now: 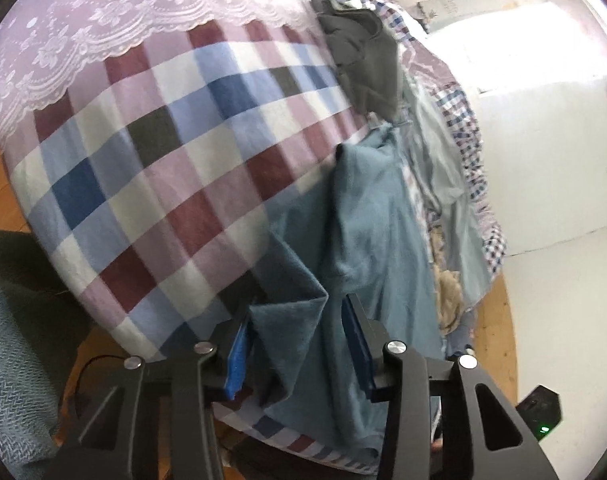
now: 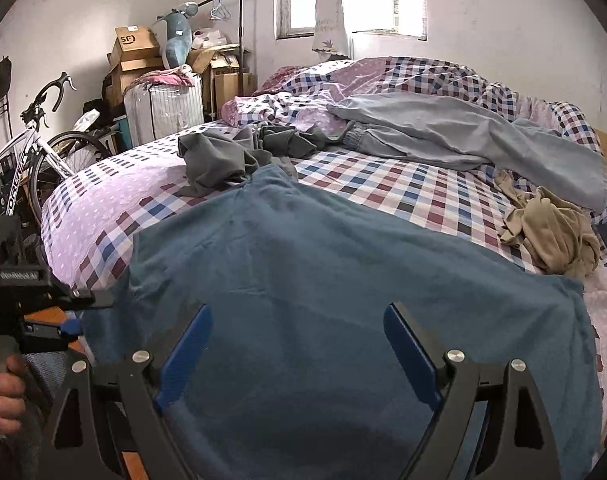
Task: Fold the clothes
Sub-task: 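Grasp the teal shirt edge with the left tool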
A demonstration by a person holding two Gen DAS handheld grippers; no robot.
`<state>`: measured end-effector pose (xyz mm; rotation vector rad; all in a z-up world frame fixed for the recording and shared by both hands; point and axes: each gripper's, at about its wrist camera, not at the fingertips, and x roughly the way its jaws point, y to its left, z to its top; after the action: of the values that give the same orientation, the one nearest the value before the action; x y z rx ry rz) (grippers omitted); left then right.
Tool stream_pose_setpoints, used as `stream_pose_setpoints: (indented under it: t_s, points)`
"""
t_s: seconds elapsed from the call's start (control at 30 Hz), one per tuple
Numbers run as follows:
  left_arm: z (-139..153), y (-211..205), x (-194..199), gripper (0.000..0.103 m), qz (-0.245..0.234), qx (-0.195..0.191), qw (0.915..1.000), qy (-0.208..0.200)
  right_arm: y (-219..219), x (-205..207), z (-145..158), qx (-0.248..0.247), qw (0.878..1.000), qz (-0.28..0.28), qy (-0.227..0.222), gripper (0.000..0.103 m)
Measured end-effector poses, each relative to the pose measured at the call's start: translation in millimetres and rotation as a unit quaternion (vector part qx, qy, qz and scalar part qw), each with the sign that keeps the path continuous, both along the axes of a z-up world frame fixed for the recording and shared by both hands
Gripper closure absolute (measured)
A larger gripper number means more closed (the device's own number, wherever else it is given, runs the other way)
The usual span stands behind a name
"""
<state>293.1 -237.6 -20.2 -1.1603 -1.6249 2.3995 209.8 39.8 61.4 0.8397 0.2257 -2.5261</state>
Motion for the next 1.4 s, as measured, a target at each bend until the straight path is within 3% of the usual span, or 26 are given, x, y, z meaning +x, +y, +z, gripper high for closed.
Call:
stream_pose_setpoints:
  t_s: [0.1, 0.37, 0.43, 0.5, 0.57, 0.67, 0.87, 1.17, 1.4]
  points:
    - [5.8, 2.1, -1.2, 0.058, -0.011, 0.008, 0.9997, 0.018, -5.9, 5.3, 0.8, -0.002, 1.0, 0.02, 0.002, 0.018]
    - [0.1, -2.9, -1.0, 0.058, 0.002, 0.01, 0.9999, -0.01, -54.3, 37.7, -12.3, 0.032, 0.992, 0.122, 0.014, 0.04]
    - [1.0, -2.9, -1.0, 0.062, 0.001, 0.011, 0.9999, -0.007, -68.5, 47.7, -18.3, 0.047, 0.988, 0.147, 0.019, 0.047]
    - [0.5, -4.2, -0.1, 0.078, -0.001, 0.014, 0.9999, -0.008, -83.5, 58.6, -24.7, 0.063, 0.983, 0.172, 0.026, 0.051]
    - [-0.7, -5.4, -1.0, 0.086, -0.004, 0.021, 0.9997, -0.008, -96.8, 69.0, -31.1, 0.078, 0.978, 0.192, 0.035, 0.053]
    - [-1.7, -7.2, -1.9, 0.088, -0.007, 0.034, 0.9994, -0.005, -108.6, 78.9, -38.9, 0.095, 0.972, 0.211, 0.042, 0.053]
    - [-0.6, -9.6, -1.0, 0.098, -0.018, 0.06, 0.998, 0.005, -120.8, 83.6, -51.3, 0.118, 0.968, 0.216, 0.049, 0.053]
    - [14.6, -12.5, -3.5, 0.1, -0.049, 0.096, 0.9934, 0.039, -137.7, 86.5, -51.3, 0.136, 0.97, 0.179, 0.098, 0.05]
    - [23.1, -9.3, -3.8, 0.1, -0.068, 0.111, 0.9903, 0.048, -158.0, 77.7, -58.1, 0.18, 0.964, 0.138, 0.137, 0.049]
